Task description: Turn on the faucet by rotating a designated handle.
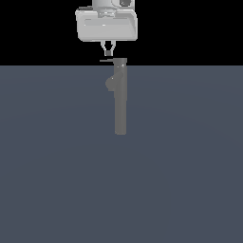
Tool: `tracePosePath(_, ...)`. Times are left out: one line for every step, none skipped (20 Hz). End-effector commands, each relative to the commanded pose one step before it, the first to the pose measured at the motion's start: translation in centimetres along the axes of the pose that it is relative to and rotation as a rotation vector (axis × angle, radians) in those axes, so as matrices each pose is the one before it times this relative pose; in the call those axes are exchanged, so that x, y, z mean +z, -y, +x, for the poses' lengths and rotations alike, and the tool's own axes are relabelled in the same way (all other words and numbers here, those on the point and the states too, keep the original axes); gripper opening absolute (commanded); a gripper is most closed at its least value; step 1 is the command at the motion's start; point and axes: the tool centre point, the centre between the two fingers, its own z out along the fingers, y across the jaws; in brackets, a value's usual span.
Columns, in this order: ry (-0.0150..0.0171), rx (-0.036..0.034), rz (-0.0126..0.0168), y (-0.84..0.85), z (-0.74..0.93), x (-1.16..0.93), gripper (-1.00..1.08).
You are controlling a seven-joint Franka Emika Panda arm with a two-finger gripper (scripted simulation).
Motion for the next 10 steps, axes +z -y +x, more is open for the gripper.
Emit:
tracePosePath(-0.00082, 0.00342, -0.00041, 0.186, 0.792, 0.985, -1.0)
tracePosePath(0.0002, 0.00106, -0.00016, 0.05, 0.222, 0.318, -1.0)
tracePosePath(0.00015, 0.00082, -0.00011, 0.049, 0.189, 0.276, -1.0)
tracePosePath(0.00016, 0.00082, -0.00011, 0.034, 0.161, 0.237, -1.0)
tracePosePath(0.00009, 0.00048, -0.00006, 0.04, 0.127, 0.192, -1.0)
tracePosePath(0.00009, 0.00048, -0.00006, 0.025, 0.1, 0.151, -1.0)
tracePosePath(0.0, 0.0, 0.0, 0.039, 0.066, 0.104, -1.0)
tracePosePath(0.00013, 0.00067, -0.00008, -0.019, 0.051, 0.072, -1.0)
tracePosePath(0.0, 0.0, 0.0, 0.008, 0.013, 0.021, -1.0)
tracePosePath(0.0, 0.0, 0.0, 0.0, 0.0, 0.0, -1.0)
